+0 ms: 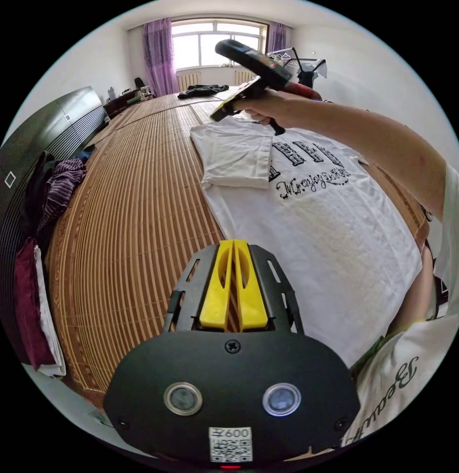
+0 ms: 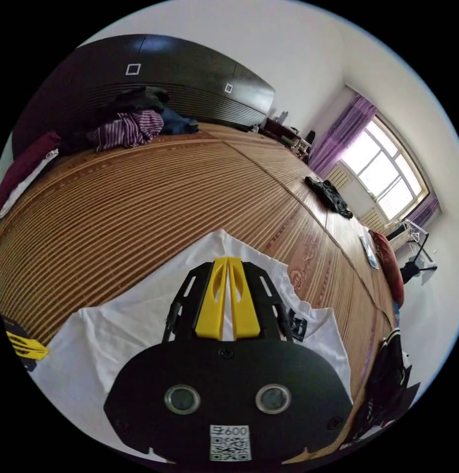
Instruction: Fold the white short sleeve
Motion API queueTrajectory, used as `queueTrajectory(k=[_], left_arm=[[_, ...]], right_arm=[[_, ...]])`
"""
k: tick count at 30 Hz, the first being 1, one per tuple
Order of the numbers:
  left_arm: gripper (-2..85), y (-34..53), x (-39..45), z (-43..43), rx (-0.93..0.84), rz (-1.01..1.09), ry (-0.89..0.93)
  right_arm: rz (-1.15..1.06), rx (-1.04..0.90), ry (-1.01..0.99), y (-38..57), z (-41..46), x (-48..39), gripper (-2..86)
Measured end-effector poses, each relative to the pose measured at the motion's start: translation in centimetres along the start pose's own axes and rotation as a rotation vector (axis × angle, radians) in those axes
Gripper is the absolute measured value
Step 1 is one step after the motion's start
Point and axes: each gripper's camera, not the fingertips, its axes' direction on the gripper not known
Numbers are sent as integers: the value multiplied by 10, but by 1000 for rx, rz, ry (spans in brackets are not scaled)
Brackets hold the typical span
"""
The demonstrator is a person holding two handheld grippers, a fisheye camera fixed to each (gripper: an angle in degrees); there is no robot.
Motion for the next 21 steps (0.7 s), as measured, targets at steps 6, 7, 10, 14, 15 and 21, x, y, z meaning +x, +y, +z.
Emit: queueTrajectory(k=[6,7,10,14,15,21], left_arm=[[8,9,1,-3,8,-9,88],[9,12,4,-5,9,-13,92],[9,18,21,-12,10,3,60],[8,28,49,-25,12,37,2],[8,30,51,-27,11,38,0],[9,47,67,-54,10,13,44]], right_arm=[[42,-56,-55,-34,15,-16,-8],[57,-52,-74,-39,8,-19,-8],[49,-51,-73,-45,-10,-30,-8],[1,-73,-22,-49,-47,-49,-8],[-8,-78,-10,-49,-53,-52,-8],[54,4,48,-45,-148,-53,-9]])
